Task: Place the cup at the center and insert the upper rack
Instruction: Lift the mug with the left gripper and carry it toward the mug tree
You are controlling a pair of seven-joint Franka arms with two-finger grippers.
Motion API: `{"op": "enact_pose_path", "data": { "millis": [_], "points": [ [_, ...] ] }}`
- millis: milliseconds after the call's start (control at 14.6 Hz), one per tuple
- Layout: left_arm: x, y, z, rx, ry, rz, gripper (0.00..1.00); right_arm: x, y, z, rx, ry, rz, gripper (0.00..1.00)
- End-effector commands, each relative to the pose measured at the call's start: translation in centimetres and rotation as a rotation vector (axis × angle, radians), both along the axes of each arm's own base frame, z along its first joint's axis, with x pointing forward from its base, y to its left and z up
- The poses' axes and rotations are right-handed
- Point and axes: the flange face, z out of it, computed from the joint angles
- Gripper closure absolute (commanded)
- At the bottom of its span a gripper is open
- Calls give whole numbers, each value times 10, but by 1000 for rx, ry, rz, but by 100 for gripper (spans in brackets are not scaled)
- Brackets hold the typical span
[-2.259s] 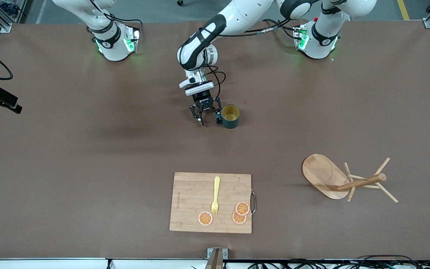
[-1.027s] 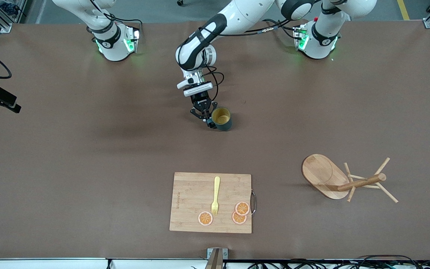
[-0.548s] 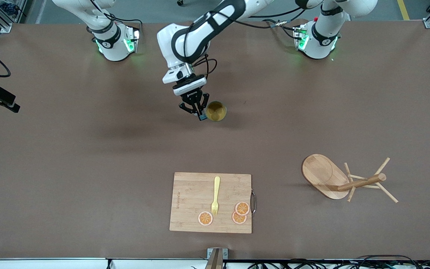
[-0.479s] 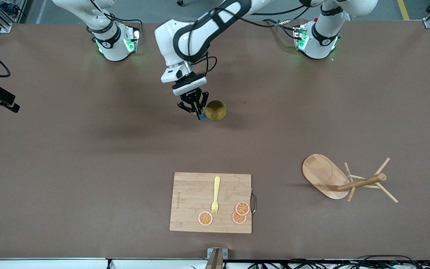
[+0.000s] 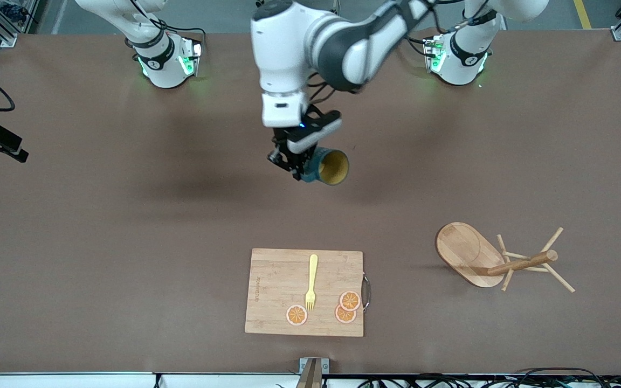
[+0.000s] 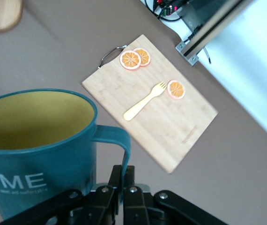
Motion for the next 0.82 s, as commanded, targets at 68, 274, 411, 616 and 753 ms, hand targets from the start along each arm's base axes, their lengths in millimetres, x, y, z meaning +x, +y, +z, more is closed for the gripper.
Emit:
{"op": "enact_pose_path", "data": {
  "millis": [68,274,411,616,753],
  "points": [
    [64,75,46,-229,19,152,100,-4,1,5,0,-7,-5,0],
    [107,136,65,-398,79,293,100,-4,1,2,-10,4,9,0],
    [134,178,69,-450,79,360,100,-4,5,3,-10,4,15,0],
    [162,233,70,-545,132,428,100,-4,6,3,-10,4,17,0],
    [176,270,66,-615,185,426,100,-4,6,3,-10,3,14,0]
  ]
}}
